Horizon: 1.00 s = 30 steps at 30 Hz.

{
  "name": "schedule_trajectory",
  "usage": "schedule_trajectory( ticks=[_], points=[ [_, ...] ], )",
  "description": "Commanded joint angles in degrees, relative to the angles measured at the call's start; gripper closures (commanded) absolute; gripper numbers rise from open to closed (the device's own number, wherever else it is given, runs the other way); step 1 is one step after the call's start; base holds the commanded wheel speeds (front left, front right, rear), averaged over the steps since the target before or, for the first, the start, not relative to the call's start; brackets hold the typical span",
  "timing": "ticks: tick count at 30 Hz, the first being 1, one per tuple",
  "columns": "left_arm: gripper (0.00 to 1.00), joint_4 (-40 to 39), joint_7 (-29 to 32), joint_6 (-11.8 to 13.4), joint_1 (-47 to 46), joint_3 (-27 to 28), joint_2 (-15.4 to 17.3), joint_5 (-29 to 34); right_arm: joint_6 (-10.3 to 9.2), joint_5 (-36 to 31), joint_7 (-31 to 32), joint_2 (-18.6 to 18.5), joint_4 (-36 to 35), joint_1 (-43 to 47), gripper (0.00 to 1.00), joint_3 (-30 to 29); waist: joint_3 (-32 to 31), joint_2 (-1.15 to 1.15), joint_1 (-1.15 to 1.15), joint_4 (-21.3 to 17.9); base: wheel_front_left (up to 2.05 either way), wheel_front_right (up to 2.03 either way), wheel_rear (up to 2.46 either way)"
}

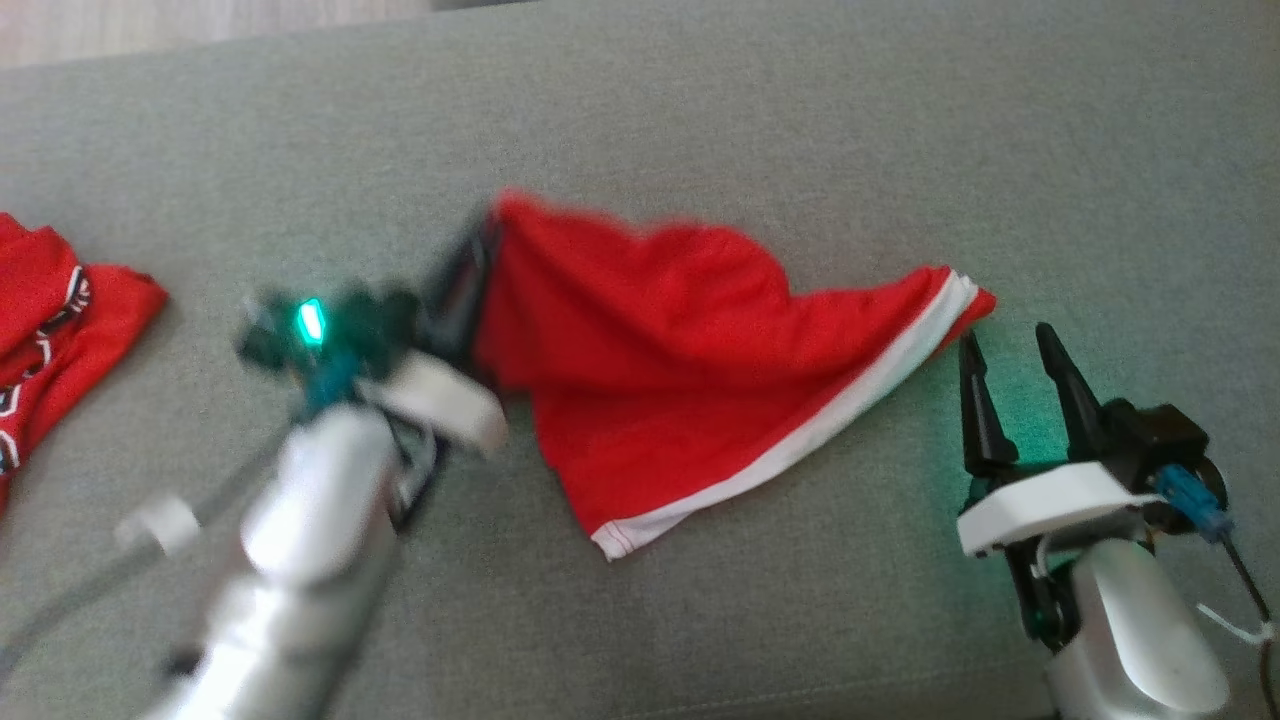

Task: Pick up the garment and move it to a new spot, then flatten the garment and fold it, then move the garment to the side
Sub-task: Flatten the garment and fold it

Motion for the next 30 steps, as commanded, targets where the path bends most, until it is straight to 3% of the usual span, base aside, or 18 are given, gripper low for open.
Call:
schedule_trajectory(
  ticks=[1, 10, 14, 16, 17, 18, 24, 30],
  points=[
    [1.0, -1.69, -0.3, 0.11, -4.18, 1.17, 1.99, 0.08, -0.03, 0.42, -0.37, 0.52, -1.89, -2.01, 0.0, 1.63, 0.53, 0.0, 0.0, -0.39, 0.0, 0.0, 0.0],
    [1.0, 6.72, -0.3, 0.1, -23.44, -6.54, 7.32, -0.82, -0.03, 5.97, -0.37, 0.73, -1.97, -4.05, 0.0, 6.93, 3.97, 0.0, 0.0, -5.7, 0.0, 0.0, 0.0],
    [1.0, 10.08, -0.3, 0.1, -28.52, -7.74, 8.54, -1.21, -0.03, 7.96, -0.37, 0.74, -2.11, -4.79, 0.0, 9.17, 5.12, 0.0, 0.0, -8.33, 0.0, 0.0, 0.0],
    [1.0, 12.04, -0.3, 1.25, -31.01, -6.07, 8.75, -1.46, -0.03, 8.7, -0.37, 0.74, -2.17, -5.28, 0.0, 10.05, 5.66, 0.0, 0.0, -9.48, 0.0, 0.0, 0.0],
    [0.67, 12.71, -0.3, 2.18, -31.32, -5.14, 8.55, -1.78, -0.03, 8.84, -0.37, 0.74, -2.21, -5.33, 0.0, 10.09, 5.7, 0.0, 0.0, -9.65, 0.0, 0.0, 0.0],
    [0.0, 13.43, -0.3, 2.81, -31.25, -4.49, 8.29, -2.04, -0.03, 8.98, -0.37, 0.74, -2.28, -5.39, 0.0, 10.08, 5.67, 0.0, 0.0, -9.78, 0.0, 0.0, 0.0],
    [0.0, 11.98, -0.3, 4.8, -25.4, -0.12, 5.61, -4.34, -0.03, 8.7, -0.37, 0.75, -2.5, -5.12, 0.0, 9.08, 4.55, 0.0, 0.0, -8.2, 0.0, 0.0, 0.0],
    [0.0, 10.07, -0.3, 2.67, -12.28, 2.58, 0.23, -7.55, -0.03, 7.22, -0.37, 0.75, -1.98, -4.12, 0.0, 7.62, 2.65, 0.0, 0.0, -4.93, 0.0, 0.0, 0.0]
  ],
)
